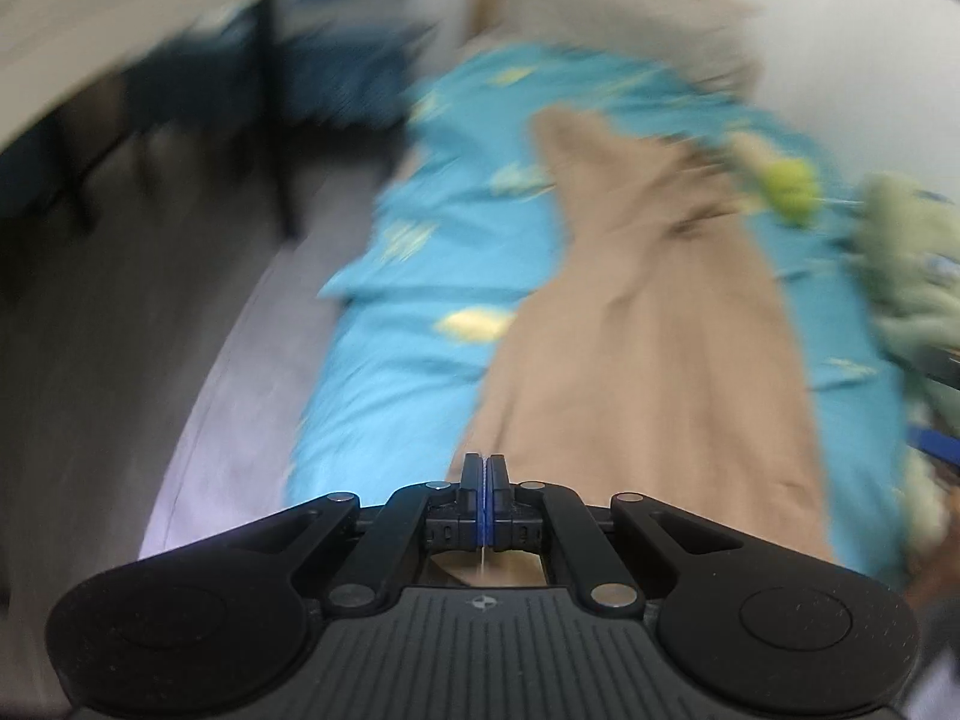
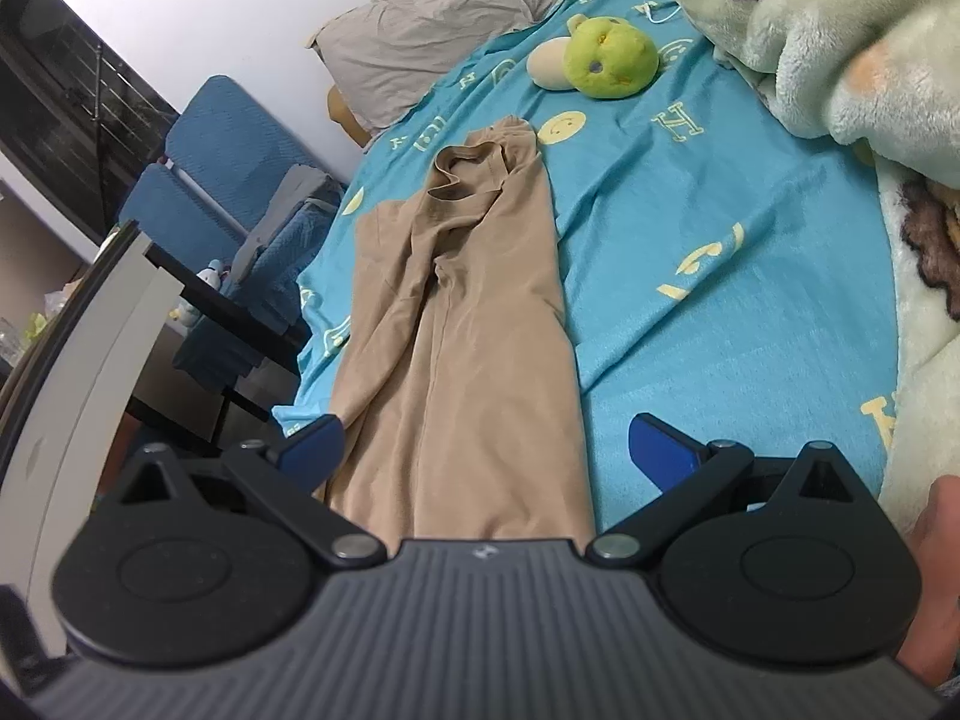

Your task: Fold clothes

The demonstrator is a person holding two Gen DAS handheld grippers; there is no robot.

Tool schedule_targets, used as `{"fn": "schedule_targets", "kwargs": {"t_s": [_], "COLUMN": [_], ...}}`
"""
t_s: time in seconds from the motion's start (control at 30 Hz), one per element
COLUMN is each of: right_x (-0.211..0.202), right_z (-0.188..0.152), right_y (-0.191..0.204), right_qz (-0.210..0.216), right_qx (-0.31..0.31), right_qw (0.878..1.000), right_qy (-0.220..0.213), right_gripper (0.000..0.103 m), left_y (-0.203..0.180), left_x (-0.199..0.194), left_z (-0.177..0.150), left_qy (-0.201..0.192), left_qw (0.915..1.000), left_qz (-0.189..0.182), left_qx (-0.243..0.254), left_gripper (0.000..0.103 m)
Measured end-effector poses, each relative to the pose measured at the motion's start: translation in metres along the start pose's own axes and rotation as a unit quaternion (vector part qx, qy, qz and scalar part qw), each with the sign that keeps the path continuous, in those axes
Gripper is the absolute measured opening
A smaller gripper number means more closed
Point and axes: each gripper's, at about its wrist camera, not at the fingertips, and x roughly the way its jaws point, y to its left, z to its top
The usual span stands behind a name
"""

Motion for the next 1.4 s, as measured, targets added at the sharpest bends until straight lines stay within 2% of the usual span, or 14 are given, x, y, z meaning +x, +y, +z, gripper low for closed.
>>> {"fn": "schedule_targets", "kwargs": {"t_s": [0.1,0.17,0.27,0.37,0.47,0.53,0.57,0.63,0.7,0.8,0.9,0.97,1.23,1.4], "right_x": [0.0,0.001,0.001,0.003,0.005,0.008,0.009,0.013,0.02,0.034,0.046,0.053,0.061,0.06], "right_z": [0.0,0.0,0.001,0.001,0.0,-0.001,-0.002,-0.004,-0.006,-0.012,-0.017,-0.021,-0.035,-0.042], "right_y": [0.0,0.0,-0.001,-0.002,-0.003,-0.003,-0.004,-0.004,-0.004,-0.007,-0.008,-0.009,0.002,0.013], "right_qz": [-0.001,-0.003,-0.006,-0.01,-0.01,-0.006,-0.005,-0.006,-0.01,-0.022,-0.04,-0.047,-0.097,-0.118], "right_qx": [-0.001,0.0,0.003,0.006,0.004,0.005,0.006,0.007,0.009,0.017,0.021,0.022,-0.016,-0.059], "right_qw": [1.0,1.0,1.0,1.0,1.0,1.0,1.0,0.999,0.998,0.994,0.99,0.986,0.977,0.973], "right_qy": [-0.001,0.0,0.0,0.003,0.012,0.024,0.029,0.042,0.063,0.105,0.137,0.156,0.188,0.188], "right_gripper": [0.103,0.103,0.103,0.103,0.103,0.103,0.103,0.103,0.103,0.102,0.102,0.102,0.102,0.102], "left_y": [-0.038,-0.064,-0.104,-0.127,-0.125,-0.111,-0.102,-0.08,-0.055,-0.022,-0.001,0.007,0.001,-0.006], "left_x": [-0.028,-0.029,-0.031,-0.012,0.01,0.016,0.016,0.02,0.026,0.05,0.08,0.094,0.095,0.093], "left_z": [-0.005,-0.015,-0.03,-0.043,-0.048,-0.045,-0.042,-0.035,-0.026,-0.017,-0.014,-0.015,-0.019,-0.024], "left_qy": [-0.043,-0.035,-0.022,0.002,0.043,0.054,0.055,0.051,0.045,0.049,0.1,0.123,0.132,0.148], "left_qw": [0.994,0.9879,0.9732,0.9684,0.9681,0.9699,0.9712,0.9743,0.9804,0.9852,0.9777,0.9707,0.9742,0.9712], "left_qz": [-0.03,-0.066,-0.12,-0.143,-0.175,-0.191,-0.196,-0.205,-0.191,-0.149,-0.122,-0.125,-0.127,-0.153], "left_qx": [0.096,0.136,0.195,0.205,0.174,0.142,0.123,0.079,0.022,-0.067,-0.139,-0.164,-0.132,-0.107], "left_gripper": [0.0,0.0,0.0,0.001,0.006,0.022,0.035,0.045,0.06,0.075,0.076,0.076,0.081,0.081]}}
